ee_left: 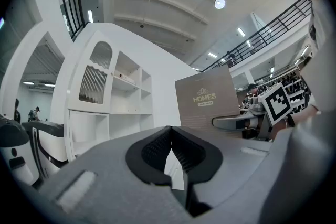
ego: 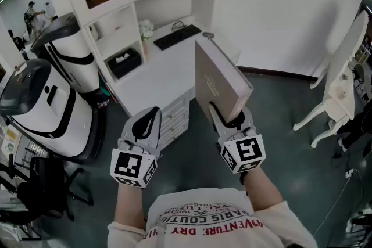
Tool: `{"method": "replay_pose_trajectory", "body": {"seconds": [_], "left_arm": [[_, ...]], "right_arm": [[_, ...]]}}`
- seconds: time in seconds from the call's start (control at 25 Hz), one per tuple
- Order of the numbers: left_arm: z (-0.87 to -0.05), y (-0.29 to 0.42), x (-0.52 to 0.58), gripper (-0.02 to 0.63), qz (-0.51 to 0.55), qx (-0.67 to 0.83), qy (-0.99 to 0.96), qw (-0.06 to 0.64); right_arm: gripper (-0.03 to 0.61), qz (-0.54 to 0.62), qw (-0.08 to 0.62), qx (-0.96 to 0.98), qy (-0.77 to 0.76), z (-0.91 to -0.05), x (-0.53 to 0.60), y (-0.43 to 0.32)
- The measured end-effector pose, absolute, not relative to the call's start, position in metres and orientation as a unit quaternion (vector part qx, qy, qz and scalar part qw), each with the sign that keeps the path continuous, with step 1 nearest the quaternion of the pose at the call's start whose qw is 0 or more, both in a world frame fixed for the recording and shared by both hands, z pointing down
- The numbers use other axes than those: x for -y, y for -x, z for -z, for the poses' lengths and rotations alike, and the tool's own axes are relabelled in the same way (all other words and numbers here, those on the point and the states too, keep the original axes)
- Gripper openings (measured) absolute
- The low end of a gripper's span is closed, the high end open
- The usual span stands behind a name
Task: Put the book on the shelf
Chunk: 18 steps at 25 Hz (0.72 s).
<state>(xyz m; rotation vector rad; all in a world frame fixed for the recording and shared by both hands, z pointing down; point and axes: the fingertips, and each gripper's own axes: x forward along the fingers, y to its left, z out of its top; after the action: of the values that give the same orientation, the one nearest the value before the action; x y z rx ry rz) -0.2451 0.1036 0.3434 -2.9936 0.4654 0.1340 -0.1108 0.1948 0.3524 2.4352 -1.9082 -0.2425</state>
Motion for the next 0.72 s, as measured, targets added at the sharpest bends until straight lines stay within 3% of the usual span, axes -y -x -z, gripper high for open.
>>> {"method": "replay_pose_trajectory", "body": {"seconds": [0.72], "left_arm": [[-0.357, 0.223, -0.074, 0.005, -0.034, -0.156, 0.986, 0.048]], "right_arm": [[0.173, 0.051, 0.007, 0.615, -0.787, -0.371, -0.161, 0.081]]}}
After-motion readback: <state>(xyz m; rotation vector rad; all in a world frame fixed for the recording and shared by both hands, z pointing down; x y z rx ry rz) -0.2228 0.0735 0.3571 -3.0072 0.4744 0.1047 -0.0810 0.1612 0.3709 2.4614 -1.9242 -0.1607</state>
